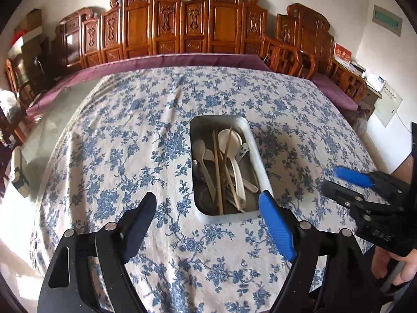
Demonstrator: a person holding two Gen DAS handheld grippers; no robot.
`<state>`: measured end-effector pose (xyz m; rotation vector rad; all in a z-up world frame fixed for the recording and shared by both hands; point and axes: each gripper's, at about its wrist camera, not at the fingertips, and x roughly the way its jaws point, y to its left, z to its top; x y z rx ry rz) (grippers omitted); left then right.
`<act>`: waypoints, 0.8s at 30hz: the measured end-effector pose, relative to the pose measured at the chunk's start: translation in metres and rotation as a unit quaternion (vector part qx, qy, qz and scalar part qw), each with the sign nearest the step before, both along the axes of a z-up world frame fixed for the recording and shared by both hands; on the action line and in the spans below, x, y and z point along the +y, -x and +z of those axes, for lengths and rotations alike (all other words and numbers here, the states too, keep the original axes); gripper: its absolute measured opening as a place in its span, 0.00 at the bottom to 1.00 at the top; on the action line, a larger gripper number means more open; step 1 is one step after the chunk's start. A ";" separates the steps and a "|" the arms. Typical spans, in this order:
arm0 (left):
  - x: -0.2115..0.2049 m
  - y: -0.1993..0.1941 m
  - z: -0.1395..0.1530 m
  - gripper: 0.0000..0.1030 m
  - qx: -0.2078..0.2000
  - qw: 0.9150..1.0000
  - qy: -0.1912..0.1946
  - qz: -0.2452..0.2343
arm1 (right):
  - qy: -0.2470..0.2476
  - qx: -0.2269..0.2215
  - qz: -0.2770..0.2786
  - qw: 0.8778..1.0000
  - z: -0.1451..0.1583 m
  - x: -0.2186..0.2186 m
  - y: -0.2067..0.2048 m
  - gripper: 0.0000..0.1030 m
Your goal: Organize utensils
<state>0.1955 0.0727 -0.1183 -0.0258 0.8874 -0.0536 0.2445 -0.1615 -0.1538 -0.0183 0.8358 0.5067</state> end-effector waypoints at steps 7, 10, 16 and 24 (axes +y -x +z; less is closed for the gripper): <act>-0.023 0.032 0.018 0.92 -0.031 1.000 -0.006 -0.003 | 0.015 -0.045 -0.057 0.997 0.022 -0.043 0.042 0.95; -0.036 0.046 0.027 0.92 -0.044 0.999 -0.006 -0.007 | 0.016 -0.065 -0.080 0.995 0.033 -0.059 0.060 0.97; -0.059 0.072 0.063 0.92 -0.090 0.996 -0.005 -0.012 | 0.011 -0.109 -0.110 0.988 0.069 -0.083 0.091 0.97; -0.077 0.106 0.113 0.92 -0.148 0.989 -0.004 -0.014 | -0.006 -0.182 -0.127 0.975 0.125 -0.096 0.133 0.97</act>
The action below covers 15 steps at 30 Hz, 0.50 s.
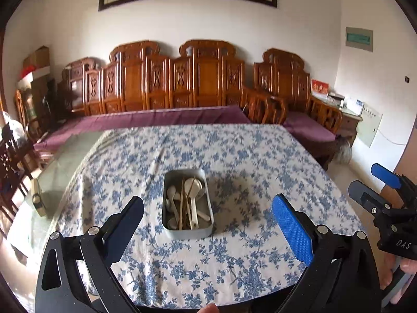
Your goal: Organize utensils
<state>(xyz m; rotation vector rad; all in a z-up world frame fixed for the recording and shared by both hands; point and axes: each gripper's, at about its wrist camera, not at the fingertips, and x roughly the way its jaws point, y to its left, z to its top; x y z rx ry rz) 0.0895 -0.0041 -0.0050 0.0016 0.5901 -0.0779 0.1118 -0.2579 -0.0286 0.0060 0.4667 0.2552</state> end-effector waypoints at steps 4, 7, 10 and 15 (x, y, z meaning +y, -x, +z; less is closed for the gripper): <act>-0.002 0.014 0.014 0.92 -0.016 1.000 -0.005 0.004 | -0.011 -0.021 -0.004 1.000 0.016 -0.004 0.013 0.97; -0.001 0.022 0.021 0.92 -0.025 1.000 -0.008 0.011 | -0.016 -0.034 -0.006 0.999 0.024 -0.007 0.021 0.97; 0.001 0.025 0.025 0.92 -0.029 0.999 -0.006 0.017 | -0.019 -0.041 -0.007 0.999 0.030 -0.008 0.027 0.97; 0.002 0.028 0.024 0.92 -0.036 0.999 -0.011 0.022 | -0.020 -0.047 -0.006 0.999 0.036 -0.006 0.033 0.97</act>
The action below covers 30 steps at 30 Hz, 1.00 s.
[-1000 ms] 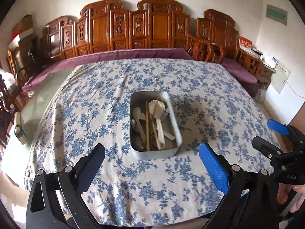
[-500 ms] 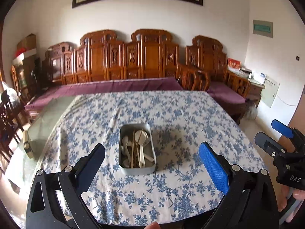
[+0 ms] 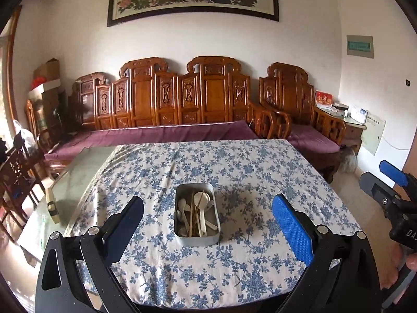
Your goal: Organize utensils
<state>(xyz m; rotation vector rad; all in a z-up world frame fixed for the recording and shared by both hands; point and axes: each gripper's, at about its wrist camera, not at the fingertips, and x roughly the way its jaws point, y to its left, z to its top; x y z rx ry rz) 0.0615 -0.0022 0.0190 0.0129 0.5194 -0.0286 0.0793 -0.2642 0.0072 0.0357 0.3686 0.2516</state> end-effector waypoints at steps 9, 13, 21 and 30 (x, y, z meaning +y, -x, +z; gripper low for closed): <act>0.001 0.002 -0.002 0.92 0.001 1.000 0.004 0.003 | 0.000 0.000 -0.003 1.000 -0.001 0.000 0.004 0.97; 0.000 0.001 -0.002 0.92 0.001 1.000 0.005 0.002 | 0.001 0.003 -0.004 1.000 -0.002 0.000 0.002 0.97; -0.002 0.003 -0.002 0.92 -0.001 1.000 0.006 -0.001 | 0.002 0.006 -0.005 1.000 -0.004 -0.001 0.000 0.97; -0.006 0.007 -0.001 0.92 -0.005 1.000 0.005 -0.001 | 0.002 0.006 -0.004 1.000 -0.003 0.000 -0.001 0.97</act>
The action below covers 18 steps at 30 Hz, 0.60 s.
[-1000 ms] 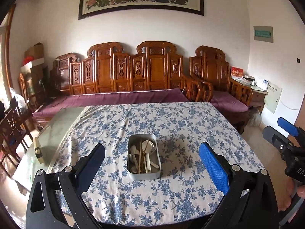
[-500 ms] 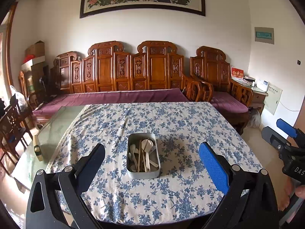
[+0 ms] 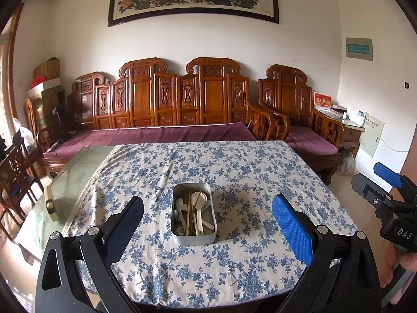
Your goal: Organize utensils
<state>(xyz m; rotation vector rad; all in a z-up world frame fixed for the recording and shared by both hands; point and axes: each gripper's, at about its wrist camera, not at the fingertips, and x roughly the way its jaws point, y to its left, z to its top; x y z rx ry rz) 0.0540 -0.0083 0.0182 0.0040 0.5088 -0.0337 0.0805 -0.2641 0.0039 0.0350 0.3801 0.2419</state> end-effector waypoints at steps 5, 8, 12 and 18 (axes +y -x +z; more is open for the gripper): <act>0.000 0.001 0.001 0.92 -0.001 1.000 -0.001 0.001 | 0.000 0.000 0.000 1.000 -0.001 0.001 0.000 0.97; -0.001 0.002 0.001 0.92 -0.001 1.000 0.000 0.000 | 0.000 0.000 0.000 1.000 0.000 0.001 0.000 0.97; -0.001 0.002 0.003 0.92 -0.002 1.000 0.001 0.000 | 0.000 -0.001 0.001 1.000 -0.001 0.001 0.000 0.97; -0.001 0.002 0.005 0.92 -0.003 1.000 0.000 0.000 | 0.000 0.000 0.001 1.000 -0.001 0.001 0.000 0.97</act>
